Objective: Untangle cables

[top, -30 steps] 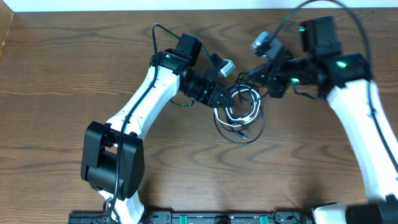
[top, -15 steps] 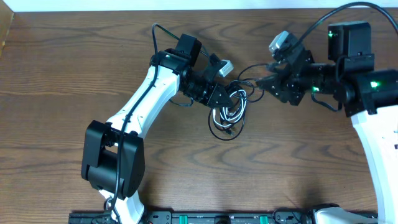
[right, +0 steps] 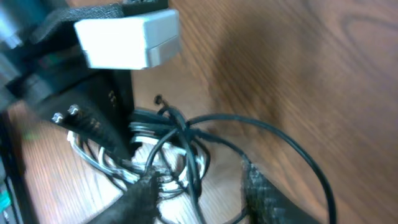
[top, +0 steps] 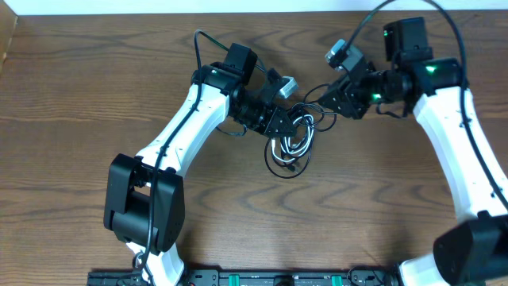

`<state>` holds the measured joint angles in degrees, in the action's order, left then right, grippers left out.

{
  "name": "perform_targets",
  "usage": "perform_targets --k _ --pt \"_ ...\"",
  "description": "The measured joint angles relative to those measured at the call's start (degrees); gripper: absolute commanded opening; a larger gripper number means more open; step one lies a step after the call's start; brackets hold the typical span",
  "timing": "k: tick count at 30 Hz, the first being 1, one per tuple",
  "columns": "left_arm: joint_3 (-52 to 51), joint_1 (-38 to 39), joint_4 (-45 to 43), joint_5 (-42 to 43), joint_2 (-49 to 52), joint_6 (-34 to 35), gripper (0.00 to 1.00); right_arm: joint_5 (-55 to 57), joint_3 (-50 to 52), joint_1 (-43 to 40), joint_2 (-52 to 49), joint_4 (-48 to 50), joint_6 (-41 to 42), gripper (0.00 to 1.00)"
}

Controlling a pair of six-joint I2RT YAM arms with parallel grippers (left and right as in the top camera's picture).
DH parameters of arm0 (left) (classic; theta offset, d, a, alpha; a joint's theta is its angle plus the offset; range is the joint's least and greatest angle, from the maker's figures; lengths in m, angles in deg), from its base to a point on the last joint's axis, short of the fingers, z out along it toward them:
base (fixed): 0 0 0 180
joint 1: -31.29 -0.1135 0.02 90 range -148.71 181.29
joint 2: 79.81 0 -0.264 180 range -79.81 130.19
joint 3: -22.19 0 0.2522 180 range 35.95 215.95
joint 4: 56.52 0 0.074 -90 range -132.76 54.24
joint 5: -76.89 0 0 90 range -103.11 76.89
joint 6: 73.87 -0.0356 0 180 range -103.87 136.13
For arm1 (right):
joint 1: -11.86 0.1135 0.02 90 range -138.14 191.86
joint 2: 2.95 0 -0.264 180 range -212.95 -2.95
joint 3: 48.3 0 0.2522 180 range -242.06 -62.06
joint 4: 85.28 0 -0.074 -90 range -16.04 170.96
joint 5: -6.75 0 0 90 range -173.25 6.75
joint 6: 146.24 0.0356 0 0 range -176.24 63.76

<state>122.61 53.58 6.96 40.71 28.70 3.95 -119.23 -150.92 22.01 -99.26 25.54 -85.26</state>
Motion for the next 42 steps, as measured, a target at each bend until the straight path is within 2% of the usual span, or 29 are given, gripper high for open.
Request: perform_targets --k 6,7,8,9,20,30,42 --pt "0.0 0.0 0.0 0.0 0.0 0.0 0.07 0.0 0.0 3.0 -4.4 1.2 0.0 0.32" --pt "0.0 0.0 0.0 0.0 0.0 0.0 0.07 0.0 0.0 3.4 -4.8 1.2 0.0 0.24" --pt "0.0 0.0 0.0 0.0 0.0 0.0 0.07 0.0 0.0 3.9 -5.5 1.3 -0.4 0.09" --pt "0.0 0.0 0.0 0.0 0.0 0.0 0.08 0.0 0.0 4.3 -6.0 1.3 -0.2 0.01" --pt "0.0 0.0 -0.1 -1.1 0.0 0.2 0.08 1.2 0.0 3.3 -5.1 0.9 0.0 0.01" --pt "0.0 0.1 -0.5 0.1 -0.2 0.0 0.07 1.3 0.2 0.8 9.9 -0.6 0.0 0.01" --pt "0.0 0.2 0.0 -2.5 0.0 0.2 0.07 1.2 0.2 -0.5 17.7 -0.9 -0.7 0.01"
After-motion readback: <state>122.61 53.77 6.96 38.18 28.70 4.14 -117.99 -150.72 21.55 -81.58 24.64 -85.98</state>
